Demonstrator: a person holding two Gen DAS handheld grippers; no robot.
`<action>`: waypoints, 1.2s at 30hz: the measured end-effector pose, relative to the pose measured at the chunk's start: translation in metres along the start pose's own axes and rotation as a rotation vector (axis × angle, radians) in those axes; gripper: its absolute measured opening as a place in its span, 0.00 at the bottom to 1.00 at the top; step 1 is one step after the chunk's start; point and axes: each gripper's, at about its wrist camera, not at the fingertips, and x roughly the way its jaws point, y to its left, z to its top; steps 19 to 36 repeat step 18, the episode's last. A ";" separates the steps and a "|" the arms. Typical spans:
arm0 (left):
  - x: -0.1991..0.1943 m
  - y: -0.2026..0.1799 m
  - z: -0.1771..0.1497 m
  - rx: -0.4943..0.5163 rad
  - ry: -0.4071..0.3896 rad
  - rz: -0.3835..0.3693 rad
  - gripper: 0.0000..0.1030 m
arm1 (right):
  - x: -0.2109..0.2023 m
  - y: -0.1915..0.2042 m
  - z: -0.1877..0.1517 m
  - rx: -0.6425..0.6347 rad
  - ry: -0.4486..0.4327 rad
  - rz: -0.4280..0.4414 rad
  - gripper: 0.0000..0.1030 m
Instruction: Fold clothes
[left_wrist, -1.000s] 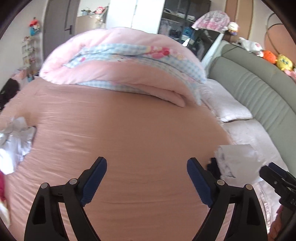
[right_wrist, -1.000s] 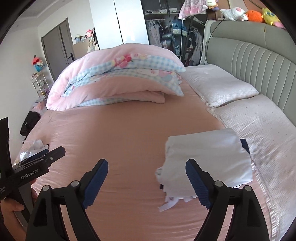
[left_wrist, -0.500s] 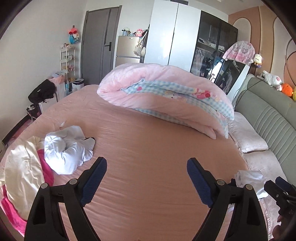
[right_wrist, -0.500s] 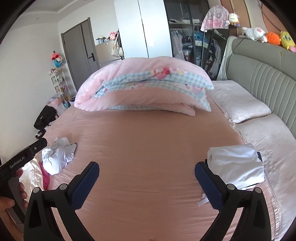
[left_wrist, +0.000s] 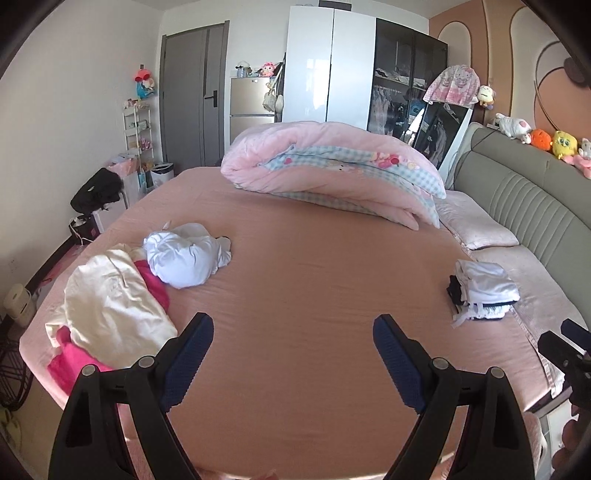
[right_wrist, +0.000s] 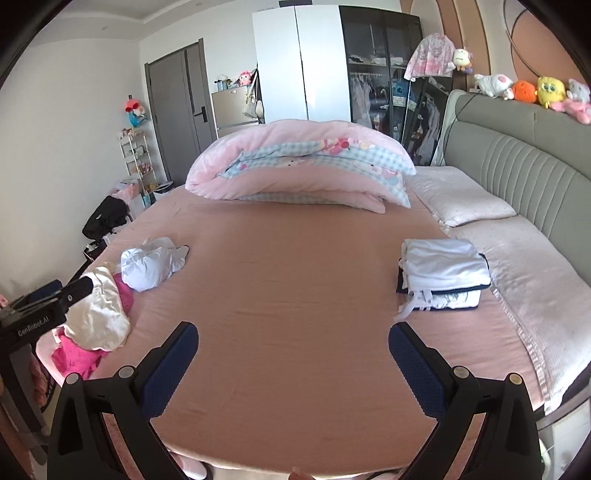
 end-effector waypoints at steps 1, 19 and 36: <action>-0.009 -0.001 -0.010 0.002 0.002 -0.008 0.86 | -0.008 0.004 -0.008 -0.003 -0.006 -0.011 1.00; -0.032 -0.016 -0.077 0.011 0.051 0.022 0.86 | -0.016 0.035 -0.086 -0.050 0.108 -0.074 1.00; -0.032 -0.016 -0.077 0.011 0.051 0.022 0.86 | -0.016 0.035 -0.086 -0.050 0.108 -0.074 1.00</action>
